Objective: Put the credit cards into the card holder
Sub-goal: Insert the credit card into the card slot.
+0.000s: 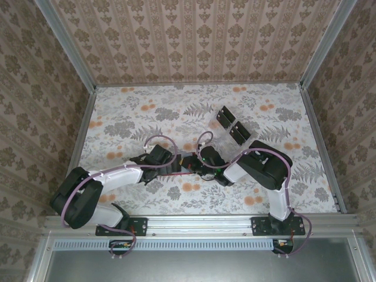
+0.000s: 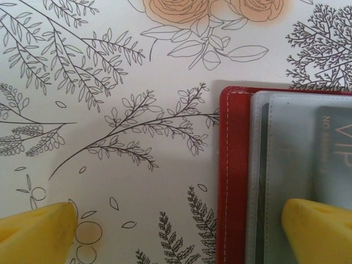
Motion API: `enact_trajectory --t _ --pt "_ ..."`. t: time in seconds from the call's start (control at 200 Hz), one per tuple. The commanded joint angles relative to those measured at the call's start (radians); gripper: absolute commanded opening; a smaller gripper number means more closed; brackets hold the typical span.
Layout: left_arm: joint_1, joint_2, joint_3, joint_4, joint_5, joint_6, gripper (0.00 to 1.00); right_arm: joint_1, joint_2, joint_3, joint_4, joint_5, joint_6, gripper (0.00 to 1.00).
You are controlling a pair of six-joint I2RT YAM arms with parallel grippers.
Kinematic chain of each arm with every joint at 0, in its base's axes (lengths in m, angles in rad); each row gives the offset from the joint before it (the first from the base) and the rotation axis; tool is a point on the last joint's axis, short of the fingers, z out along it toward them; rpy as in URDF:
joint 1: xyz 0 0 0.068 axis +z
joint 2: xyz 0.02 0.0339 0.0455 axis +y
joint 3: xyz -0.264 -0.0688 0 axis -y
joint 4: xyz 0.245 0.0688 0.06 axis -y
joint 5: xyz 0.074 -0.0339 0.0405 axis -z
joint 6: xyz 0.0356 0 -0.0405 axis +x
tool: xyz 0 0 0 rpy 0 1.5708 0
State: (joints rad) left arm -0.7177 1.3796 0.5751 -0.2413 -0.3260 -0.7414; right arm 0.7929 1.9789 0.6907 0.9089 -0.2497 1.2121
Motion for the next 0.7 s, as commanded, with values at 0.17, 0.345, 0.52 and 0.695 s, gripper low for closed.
enact_trajectory --t 0.17,0.345,0.52,0.695 --pt "0.051 -0.031 0.04 -0.108 0.016 0.04 1.0 0.015 -0.084 0.012 -0.338 -0.012 -0.109 0.38" --pt "0.113 -0.092 0.017 -0.124 0.04 0.001 1.0 0.012 -0.195 0.042 -0.507 0.022 -0.205 0.41" --pt "0.16 -0.144 -0.009 -0.157 0.038 -0.025 1.0 0.012 -0.248 0.122 -0.712 0.06 -0.316 0.36" --pt "0.184 -0.138 -0.019 -0.17 0.025 -0.032 1.0 0.013 -0.222 0.207 -0.823 0.087 -0.394 0.17"
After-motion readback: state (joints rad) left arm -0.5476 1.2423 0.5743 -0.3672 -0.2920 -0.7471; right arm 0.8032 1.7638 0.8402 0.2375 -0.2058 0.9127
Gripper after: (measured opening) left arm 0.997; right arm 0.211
